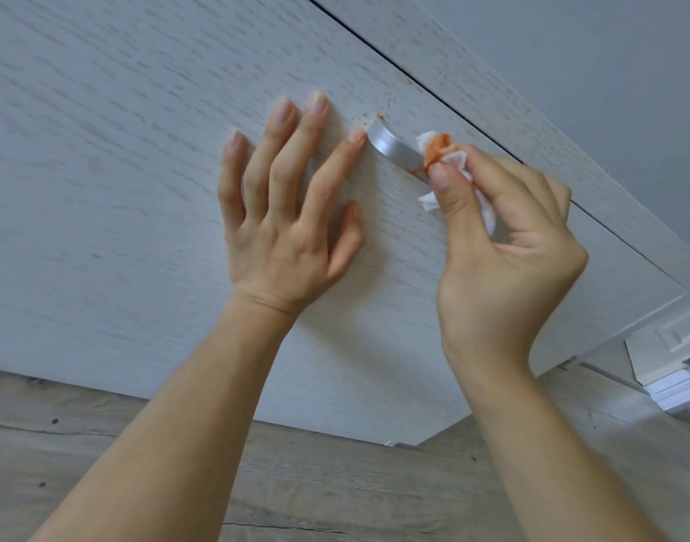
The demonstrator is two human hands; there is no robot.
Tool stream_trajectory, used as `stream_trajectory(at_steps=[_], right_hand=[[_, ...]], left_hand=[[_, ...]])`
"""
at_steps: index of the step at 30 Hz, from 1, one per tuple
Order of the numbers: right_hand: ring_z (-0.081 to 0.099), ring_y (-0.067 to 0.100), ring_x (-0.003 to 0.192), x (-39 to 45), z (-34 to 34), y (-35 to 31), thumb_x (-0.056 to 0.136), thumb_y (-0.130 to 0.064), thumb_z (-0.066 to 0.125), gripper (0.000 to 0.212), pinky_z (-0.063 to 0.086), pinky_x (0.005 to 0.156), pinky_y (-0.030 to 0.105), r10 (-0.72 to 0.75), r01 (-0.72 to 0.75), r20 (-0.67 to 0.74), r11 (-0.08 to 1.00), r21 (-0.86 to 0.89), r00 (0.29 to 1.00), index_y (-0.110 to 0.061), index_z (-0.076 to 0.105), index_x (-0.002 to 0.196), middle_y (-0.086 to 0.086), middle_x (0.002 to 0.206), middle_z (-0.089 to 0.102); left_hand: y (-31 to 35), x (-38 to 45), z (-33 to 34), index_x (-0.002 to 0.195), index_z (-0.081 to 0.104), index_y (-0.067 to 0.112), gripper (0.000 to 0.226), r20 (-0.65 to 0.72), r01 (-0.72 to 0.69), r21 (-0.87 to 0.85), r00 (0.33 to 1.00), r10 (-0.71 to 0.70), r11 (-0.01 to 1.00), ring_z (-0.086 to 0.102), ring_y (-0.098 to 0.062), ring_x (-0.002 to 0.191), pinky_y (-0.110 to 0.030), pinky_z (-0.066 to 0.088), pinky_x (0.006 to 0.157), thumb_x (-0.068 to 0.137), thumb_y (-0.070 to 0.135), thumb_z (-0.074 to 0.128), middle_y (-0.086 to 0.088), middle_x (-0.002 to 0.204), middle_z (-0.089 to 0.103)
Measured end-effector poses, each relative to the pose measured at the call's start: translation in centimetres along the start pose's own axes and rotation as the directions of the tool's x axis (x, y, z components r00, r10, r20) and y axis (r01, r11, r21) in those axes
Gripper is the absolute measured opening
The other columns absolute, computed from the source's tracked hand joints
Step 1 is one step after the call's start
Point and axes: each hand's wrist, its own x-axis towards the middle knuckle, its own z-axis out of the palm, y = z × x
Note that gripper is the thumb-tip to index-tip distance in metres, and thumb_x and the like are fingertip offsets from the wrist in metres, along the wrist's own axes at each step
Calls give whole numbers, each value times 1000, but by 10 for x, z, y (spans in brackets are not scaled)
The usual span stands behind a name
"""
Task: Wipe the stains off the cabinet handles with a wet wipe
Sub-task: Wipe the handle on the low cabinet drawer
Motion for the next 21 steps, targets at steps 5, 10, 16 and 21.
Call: stream_trajectory(at_steps=[5,10,16,21], right_hand=[[55,6,83,-1,8,-6,84,-21,69,15,46,75,54,-57,57,-24,998,-22,998,-23,68,99,-21,81,59],[54,5,80,-4,11,-8,83,-24,69,17,44,77,57,29,-29,-44,999,22,999,-25,66,100,-18,79,62],[56,1,82,-3,8,-10,83,-27,70,16,44,84,55,115,-111,-34,990,86,993,-37,64,93,-23,79,64],[59,4,86,-6,4,-4,90,-25,63,15,45,83,53,-20,21,9,999,-44,1000,-28,66,104,-18,88,67]], left_hand=[[0,-1,1,134,45,18,47,-14,-10,16,1000,10,1000,36,-27,131,-41,19,111,88,29,52,-12,137,45],[0,0,1,134,46,19,47,-24,-9,11,1000,10,1000,37,-26,131,-42,19,111,88,29,51,-10,137,45],[0,0,1,135,44,19,48,-27,-5,13,1000,5,1000,36,-25,131,-41,19,111,88,30,49,-6,138,38],[0,0,1,135,44,19,47,-11,-11,9,1000,12,1000,36,-25,131,-41,18,112,89,31,49,-8,137,42]])
